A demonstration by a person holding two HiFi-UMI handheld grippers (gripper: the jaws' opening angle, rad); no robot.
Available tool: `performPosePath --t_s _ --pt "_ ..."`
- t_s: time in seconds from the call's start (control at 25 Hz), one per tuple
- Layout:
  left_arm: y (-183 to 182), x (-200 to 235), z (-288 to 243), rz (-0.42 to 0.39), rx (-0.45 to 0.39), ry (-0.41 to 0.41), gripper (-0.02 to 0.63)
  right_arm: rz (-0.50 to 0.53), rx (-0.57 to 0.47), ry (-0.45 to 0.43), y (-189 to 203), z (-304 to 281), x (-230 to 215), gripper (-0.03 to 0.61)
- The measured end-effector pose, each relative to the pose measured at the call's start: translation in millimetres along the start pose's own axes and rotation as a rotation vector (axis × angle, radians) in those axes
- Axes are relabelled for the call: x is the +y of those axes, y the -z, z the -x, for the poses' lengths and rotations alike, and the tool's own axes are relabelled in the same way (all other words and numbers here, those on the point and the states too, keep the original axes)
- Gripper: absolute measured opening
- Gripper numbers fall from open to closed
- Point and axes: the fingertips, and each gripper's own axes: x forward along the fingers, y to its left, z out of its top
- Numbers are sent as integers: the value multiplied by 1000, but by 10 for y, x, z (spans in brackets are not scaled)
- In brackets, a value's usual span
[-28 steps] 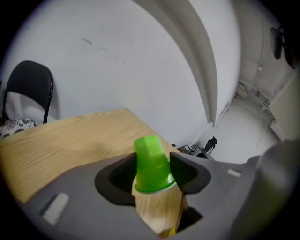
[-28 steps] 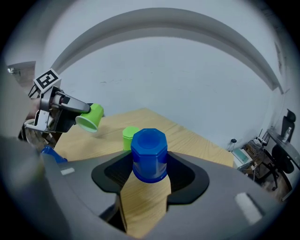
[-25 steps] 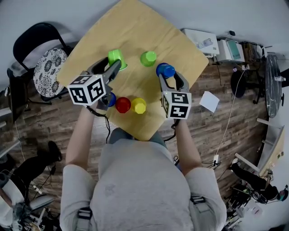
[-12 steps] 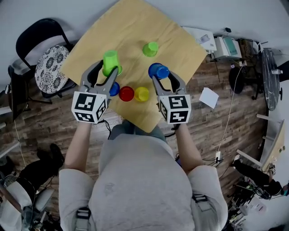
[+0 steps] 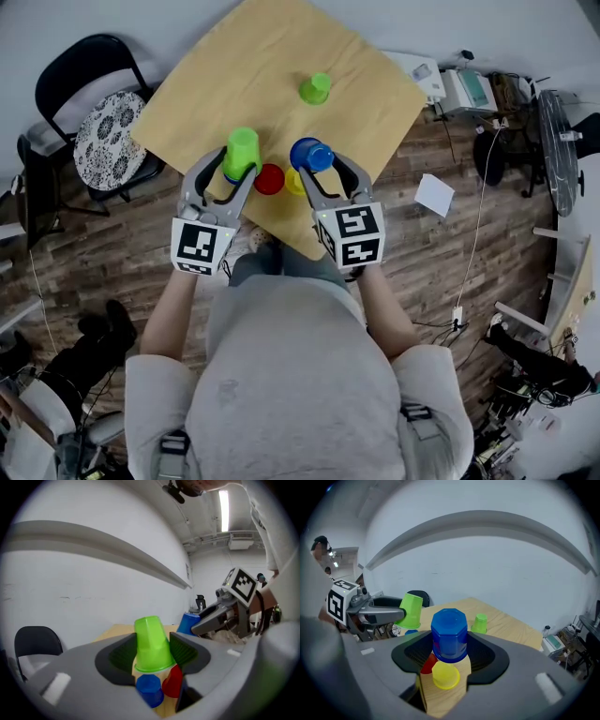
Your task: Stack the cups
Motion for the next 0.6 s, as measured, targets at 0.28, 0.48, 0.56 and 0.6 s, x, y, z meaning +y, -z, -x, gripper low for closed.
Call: performPosePath --t_s 0.28,0.48,0.56,0.6 --pt "249 -198 52 -37 -18 1 272 9 4 2 74 157 153 225" --pt "291 -248 -2 -69 -53 -18 272 14 14 13 123 246 208 225" --pt "323 -259 -33 -70 -60 -22 272 13 16 18 136 269 217 225" --pt "338 -269 -47 -72 -61 -24 272 12 16 20 141 282 219 225"
